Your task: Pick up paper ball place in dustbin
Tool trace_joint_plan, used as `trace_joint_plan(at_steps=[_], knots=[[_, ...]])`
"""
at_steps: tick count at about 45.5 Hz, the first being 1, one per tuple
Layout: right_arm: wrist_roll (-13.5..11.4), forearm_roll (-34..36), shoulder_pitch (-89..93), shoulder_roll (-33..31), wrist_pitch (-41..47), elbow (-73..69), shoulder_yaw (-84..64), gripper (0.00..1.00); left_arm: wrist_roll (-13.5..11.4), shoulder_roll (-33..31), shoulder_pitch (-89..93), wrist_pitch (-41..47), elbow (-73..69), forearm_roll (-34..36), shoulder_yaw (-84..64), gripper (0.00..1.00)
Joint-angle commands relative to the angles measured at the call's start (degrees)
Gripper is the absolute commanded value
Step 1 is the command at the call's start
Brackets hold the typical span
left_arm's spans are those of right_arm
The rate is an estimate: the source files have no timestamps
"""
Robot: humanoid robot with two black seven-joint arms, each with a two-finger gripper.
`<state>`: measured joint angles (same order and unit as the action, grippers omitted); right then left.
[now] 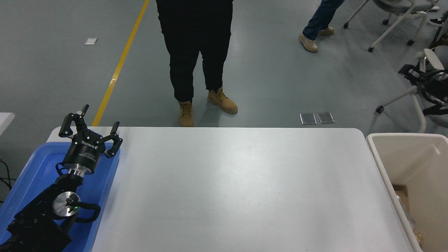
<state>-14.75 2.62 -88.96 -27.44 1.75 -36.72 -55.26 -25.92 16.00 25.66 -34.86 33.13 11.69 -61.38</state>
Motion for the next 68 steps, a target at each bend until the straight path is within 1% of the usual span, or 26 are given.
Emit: trace_joint_plan(at_steps=[1,8,17,18,26,33,36,45,54,60,68], knots=[[-0.10,-0.08,-9.03,-0.07,2.46,-9.86,-1.87,1.00,-0.01,0.00,0.00,-0.04,0.00,0.00,0.04,0.98],[-0.19,0.01,-12.54,-0.33,6.24,-14.77,-2.22,1.00,-0.01,0.00,0.00,0.05,-0.08,0.09,-0.05,0.98],[-0.28,0.01,-23.00,-2.70,12.39,-28.66,-5.91,1.00,-0.01,0.00,0.00,0.05,-0.08,0.00,0.04,0.98],[-0.36,0.01,-25.88,-3.23,13.88,-32.24,-6.61,1.00,-0.01,0.00,0.00,0.05,-0.08,0.00,-0.05,0.98],[-0.45,0.10,-35.39,-3.85,18.63,-42.55,-9.60,1.00,-0.01,0.00,0.00,0.05,-0.08,0.00,0.04,0.98],[-0.36,0.10,-44.97,-3.76,27.59,-51.25,-12.24,1.00,-0.01,0.00,0.00,0.05,-0.08,0.00,0.04,0.98],[-0.36,0.19,-47.70,-3.67,30.49,-52.75,-12.15,1.00,-0.01,0.09,0.00,0.05,-0.08,0.09,0.04,0.98],[-0.36,0.80,-53.59,-1.92,35.24,-55.74,-11.71,1.00,-0.01,0.00,0.00,0.05,-0.08,0.09,0.04,0.98],[-0.10,1.15,-54.91,0.63,39.99,-56.36,-8.20,1.00,-0.01,0.00,0.00,-0.04,-0.08,0.00,-0.05,0.98],[-0.10,1.24,-54.56,3.53,41.22,-56.27,-6.35,1.00,-0.01,0.00,0.00,0.05,0.00,0.00,0.04,0.98],[-0.10,1.95,-52.63,5.03,41.22,-55.57,-5.74,1.00,-0.01,0.00,0.00,0.05,-0.08,0.00,0.04,0.98]])
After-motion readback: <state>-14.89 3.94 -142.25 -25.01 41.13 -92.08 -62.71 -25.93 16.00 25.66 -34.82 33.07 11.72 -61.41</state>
